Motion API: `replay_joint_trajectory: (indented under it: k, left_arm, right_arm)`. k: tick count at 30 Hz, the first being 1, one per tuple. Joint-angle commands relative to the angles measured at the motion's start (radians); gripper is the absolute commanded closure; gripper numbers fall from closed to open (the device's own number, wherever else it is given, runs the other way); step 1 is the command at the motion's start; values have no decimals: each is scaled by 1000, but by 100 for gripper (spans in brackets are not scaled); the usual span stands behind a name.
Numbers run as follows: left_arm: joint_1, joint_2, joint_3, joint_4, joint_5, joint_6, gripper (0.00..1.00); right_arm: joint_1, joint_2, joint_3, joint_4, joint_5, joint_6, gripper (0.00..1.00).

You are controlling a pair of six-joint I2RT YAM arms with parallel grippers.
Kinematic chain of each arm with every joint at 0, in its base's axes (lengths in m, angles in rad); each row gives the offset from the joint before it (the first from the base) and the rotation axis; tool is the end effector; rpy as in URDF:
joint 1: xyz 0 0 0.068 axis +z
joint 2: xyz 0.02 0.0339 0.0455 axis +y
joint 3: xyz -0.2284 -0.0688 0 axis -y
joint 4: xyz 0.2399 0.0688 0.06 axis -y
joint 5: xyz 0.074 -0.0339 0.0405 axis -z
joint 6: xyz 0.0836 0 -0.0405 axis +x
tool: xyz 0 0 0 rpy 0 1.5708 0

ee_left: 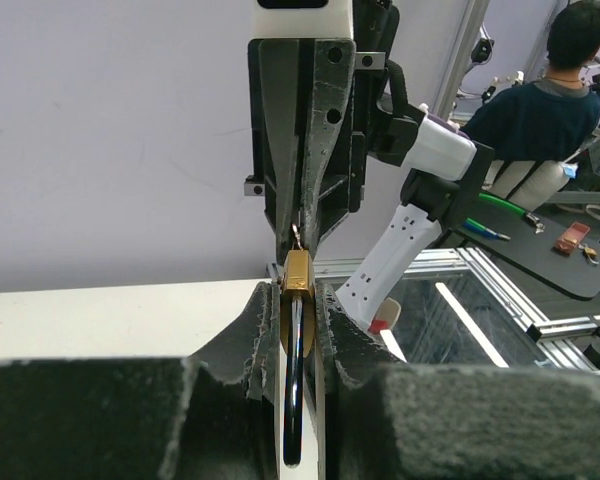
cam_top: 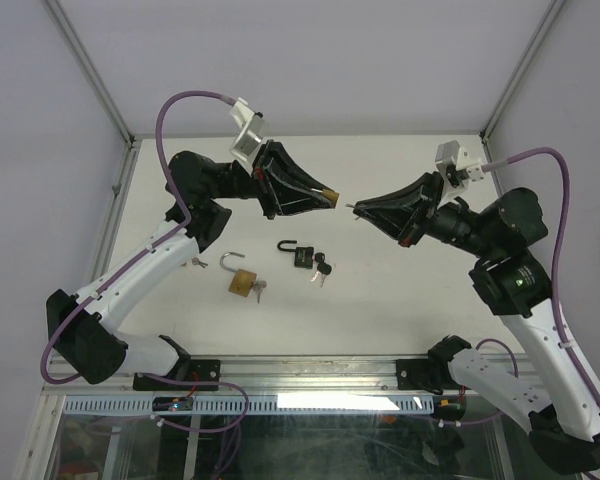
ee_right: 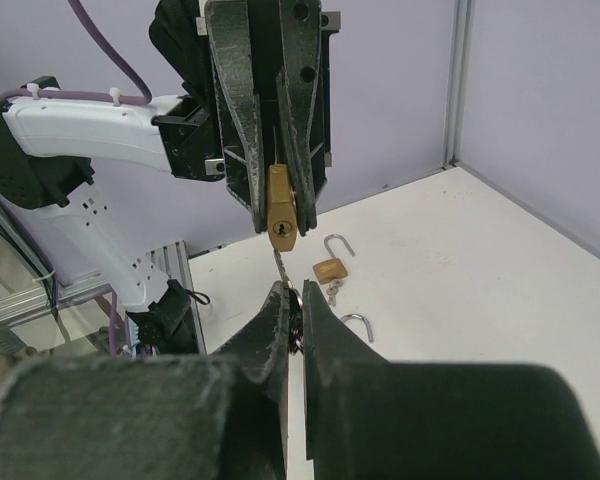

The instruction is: Unlock with the key

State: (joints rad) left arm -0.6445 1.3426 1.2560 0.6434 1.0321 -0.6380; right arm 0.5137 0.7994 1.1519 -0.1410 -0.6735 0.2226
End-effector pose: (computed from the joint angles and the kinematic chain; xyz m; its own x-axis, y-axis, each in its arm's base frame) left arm 0.2061 -0.2447 0.4368 -0.1912 -0.2385 -0.9521 0.9672 -0.2114 -0.1412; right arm 0.1498 0.1444 0.4456 -0.0237 0.1847 -0.9825 -0.9330 0.3489 0.0881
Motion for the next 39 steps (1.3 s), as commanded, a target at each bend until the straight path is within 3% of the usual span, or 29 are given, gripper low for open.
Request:
replay_joint_trajectory:
  k: [1, 16, 31, 36, 39]
  left_arm:
    - [-17, 3, 46, 53, -2, -20, 100]
    - [-23, 6, 50, 1, -25, -3, 100]
    - [-24, 8, 54, -9, -23, 6, 100]
    - [-27, 11, 58, -39, -28, 17, 100]
    - [-47, 16, 79, -151, -45, 99, 100]
  right_arm:
    - [-1, 24, 39, 66, -33, 19, 100]
    - [0, 38, 32, 111, -68, 25, 100]
    - [1, 64, 67, 12, 8, -51, 100]
    - [-1, 67, 80, 26, -7, -39, 100]
    - [0, 69, 78, 54, -12, -29, 100]
